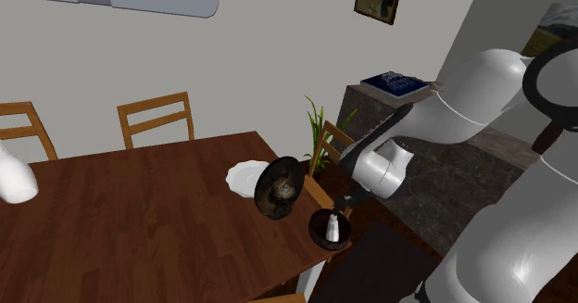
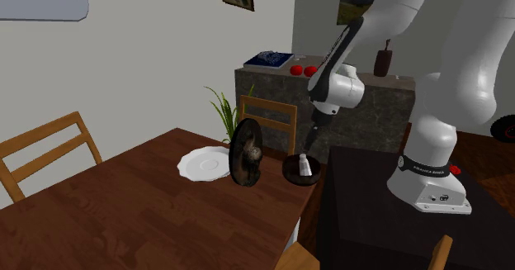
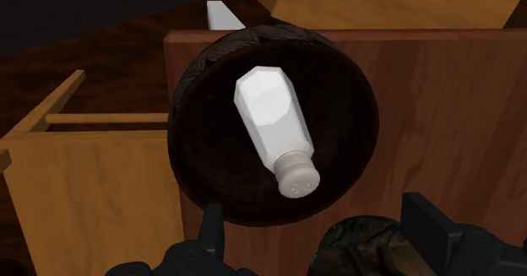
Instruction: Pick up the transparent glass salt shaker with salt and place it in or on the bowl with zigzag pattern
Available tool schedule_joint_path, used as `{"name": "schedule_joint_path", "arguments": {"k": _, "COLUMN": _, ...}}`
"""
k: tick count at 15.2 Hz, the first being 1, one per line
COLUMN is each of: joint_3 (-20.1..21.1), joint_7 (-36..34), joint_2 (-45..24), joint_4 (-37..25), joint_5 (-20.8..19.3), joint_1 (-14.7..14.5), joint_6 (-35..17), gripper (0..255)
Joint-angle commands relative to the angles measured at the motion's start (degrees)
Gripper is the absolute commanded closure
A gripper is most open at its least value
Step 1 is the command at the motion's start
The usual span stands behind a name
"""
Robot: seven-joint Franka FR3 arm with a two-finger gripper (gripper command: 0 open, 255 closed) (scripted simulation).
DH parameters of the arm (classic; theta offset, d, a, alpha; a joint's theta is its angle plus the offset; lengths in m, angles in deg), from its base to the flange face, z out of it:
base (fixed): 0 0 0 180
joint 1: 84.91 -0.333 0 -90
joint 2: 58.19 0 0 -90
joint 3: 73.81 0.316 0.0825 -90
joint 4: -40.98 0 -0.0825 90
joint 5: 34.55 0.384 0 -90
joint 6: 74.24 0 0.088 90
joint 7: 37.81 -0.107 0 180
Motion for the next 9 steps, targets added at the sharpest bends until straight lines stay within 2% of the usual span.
{"name": "schedule_joint_path", "arguments": {"k": 1, "joint_3": 0.36, "joint_7": -16.24, "joint_2": 6.96, "joint_4": 3.92, "joint_5": -20.46, "joint_1": 4.05, "joint_6": 2.20, "gripper": 0}}
{"name": "schedule_joint_path", "arguments": {"k": 3, "joint_3": 2.61, "joint_7": -15.29, "joint_2": 6.86, "joint_4": 3.76, "joint_5": -19.11, "joint_1": 5.99, "joint_6": 2.48, "gripper": 0}}
{"name": "schedule_joint_path", "arguments": {"k": 9, "joint_3": 2.72, "joint_7": -15.25, "joint_2": 6.86, "joint_4": 3.75, "joint_5": -19.05, "joint_1": 6.09, "joint_6": 2.49, "gripper": 0}}
